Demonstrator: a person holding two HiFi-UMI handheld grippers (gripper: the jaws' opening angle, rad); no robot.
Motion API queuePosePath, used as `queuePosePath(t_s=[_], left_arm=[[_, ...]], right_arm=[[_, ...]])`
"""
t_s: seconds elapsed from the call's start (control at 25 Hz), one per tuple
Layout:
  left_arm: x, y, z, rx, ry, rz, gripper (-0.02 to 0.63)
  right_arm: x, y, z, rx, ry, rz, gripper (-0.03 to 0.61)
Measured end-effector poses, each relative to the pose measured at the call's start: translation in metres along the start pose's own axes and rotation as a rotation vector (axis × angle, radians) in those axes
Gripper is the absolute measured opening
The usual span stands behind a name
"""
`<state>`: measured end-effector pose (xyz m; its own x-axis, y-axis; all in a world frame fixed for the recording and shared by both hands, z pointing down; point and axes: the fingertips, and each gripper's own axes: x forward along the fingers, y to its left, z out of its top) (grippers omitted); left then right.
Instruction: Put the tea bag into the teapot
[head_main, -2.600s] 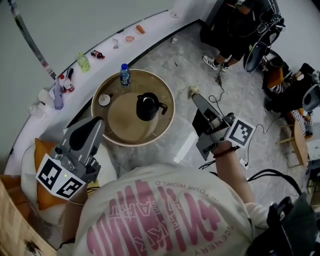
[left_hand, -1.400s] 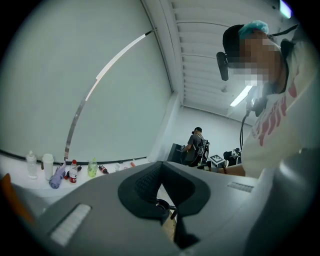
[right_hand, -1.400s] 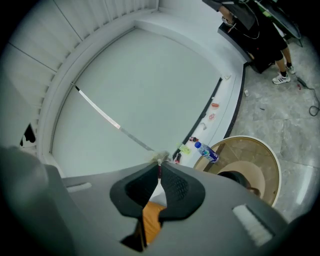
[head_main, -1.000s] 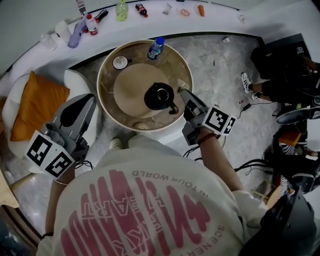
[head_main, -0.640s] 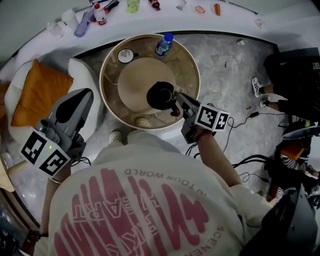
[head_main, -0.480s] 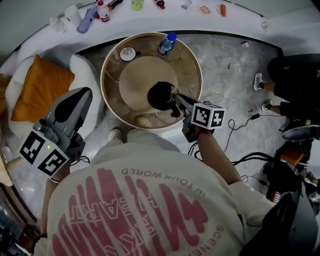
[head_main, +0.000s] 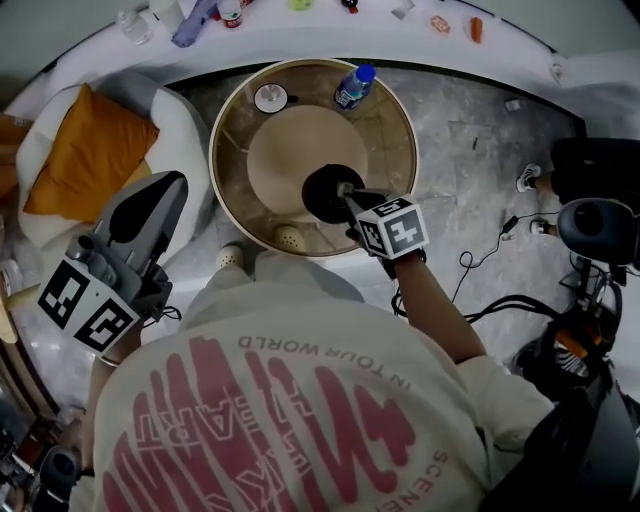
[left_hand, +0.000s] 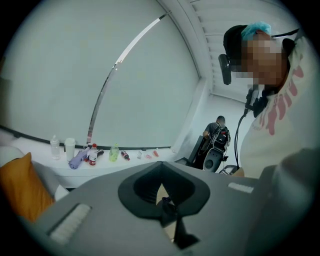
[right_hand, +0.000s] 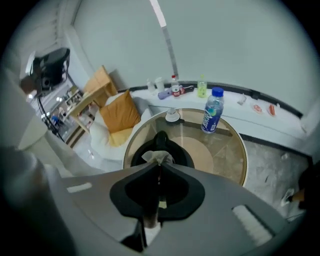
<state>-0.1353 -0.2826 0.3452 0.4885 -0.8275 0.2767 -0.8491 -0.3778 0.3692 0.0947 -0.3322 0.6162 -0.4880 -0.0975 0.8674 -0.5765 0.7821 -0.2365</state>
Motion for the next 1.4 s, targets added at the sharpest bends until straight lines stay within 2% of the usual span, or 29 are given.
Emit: queuePosePath(t_s=[0.16,0.28,0.96,1.4], left_arm=[[0.0,0.003,-0.001,-0.009,-0.012,0.021,0.014],[-0.001,0.0,-0.002,-0.016,-0.014,0.037,0.014],[-0.027,0.003,-0.003,-0.042,-0.041,0.176,0.014],[-0.035,0.001,-0.007,-0.075,-0.059,0.243,0.014]], right_arm=[[0.011,0.004,-0.009,-0.211,0.115,-0.041,0.017],[0.017,0.005,-0.013,-0.297,0.165,-0.04,0.017],[0.045,0.011,-0.009,-0.532,0.311,0.019,0.017],[0.049,0.013,-0.001,-0.674,0.347,0.039,0.017]])
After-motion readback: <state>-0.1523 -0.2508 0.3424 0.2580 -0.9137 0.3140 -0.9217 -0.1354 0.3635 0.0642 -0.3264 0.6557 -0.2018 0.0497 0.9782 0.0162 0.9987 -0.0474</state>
